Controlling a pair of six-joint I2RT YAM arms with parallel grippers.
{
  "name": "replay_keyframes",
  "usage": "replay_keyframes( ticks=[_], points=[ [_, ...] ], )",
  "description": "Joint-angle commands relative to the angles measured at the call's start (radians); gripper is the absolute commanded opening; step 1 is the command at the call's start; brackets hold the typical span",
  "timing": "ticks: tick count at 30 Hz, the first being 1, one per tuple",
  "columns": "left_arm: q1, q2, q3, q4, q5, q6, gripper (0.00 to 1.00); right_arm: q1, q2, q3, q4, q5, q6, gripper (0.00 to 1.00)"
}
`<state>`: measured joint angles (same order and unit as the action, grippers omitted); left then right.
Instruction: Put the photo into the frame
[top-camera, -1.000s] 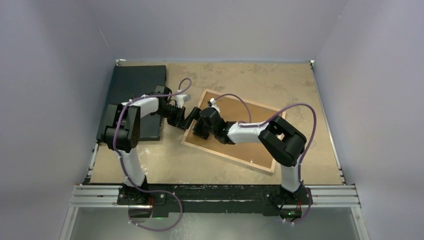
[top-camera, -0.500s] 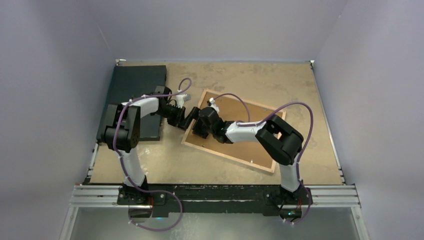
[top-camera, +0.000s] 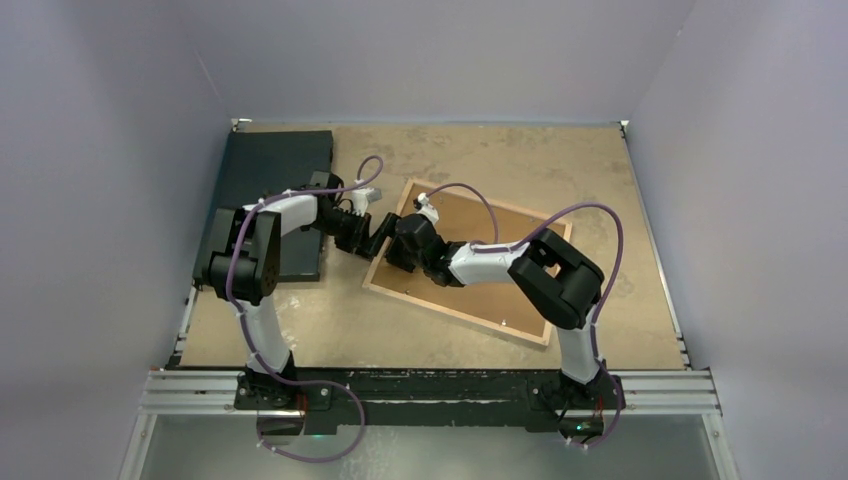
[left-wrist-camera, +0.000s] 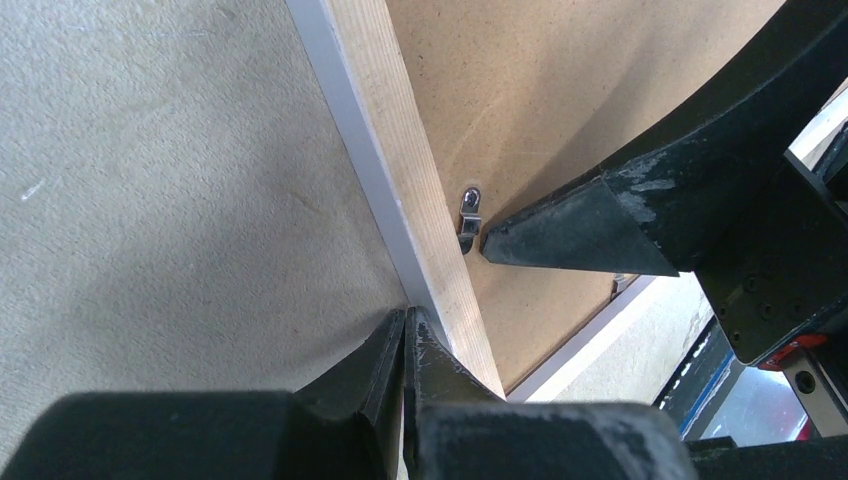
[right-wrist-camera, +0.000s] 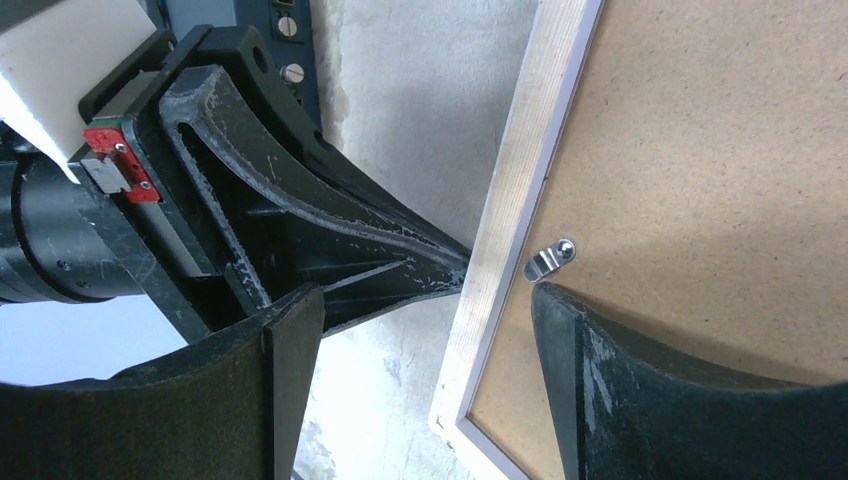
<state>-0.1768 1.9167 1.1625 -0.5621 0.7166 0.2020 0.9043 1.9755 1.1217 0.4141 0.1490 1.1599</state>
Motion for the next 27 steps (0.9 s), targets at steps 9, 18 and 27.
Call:
replay_keyframes(
  ticks=[9, 18, 27],
  points=[
    [-0.001, -0.038, -0.013, 0.018, 0.075, 0.002, 0.00, 0.004, 0.032, 0.004, 0.057, 0.041, -0.020, 0.77],
    [0.000, -0.038, -0.012, 0.016, 0.079, 0.005, 0.00, 0.005, 0.038, 0.008, 0.078, 0.037, -0.018, 0.76],
    [0.002, -0.050, 0.023, -0.022, 0.076, 0.021, 0.00, -0.009, -0.067, -0.037, 0.140, 0.009, -0.121, 0.81]
  ],
)
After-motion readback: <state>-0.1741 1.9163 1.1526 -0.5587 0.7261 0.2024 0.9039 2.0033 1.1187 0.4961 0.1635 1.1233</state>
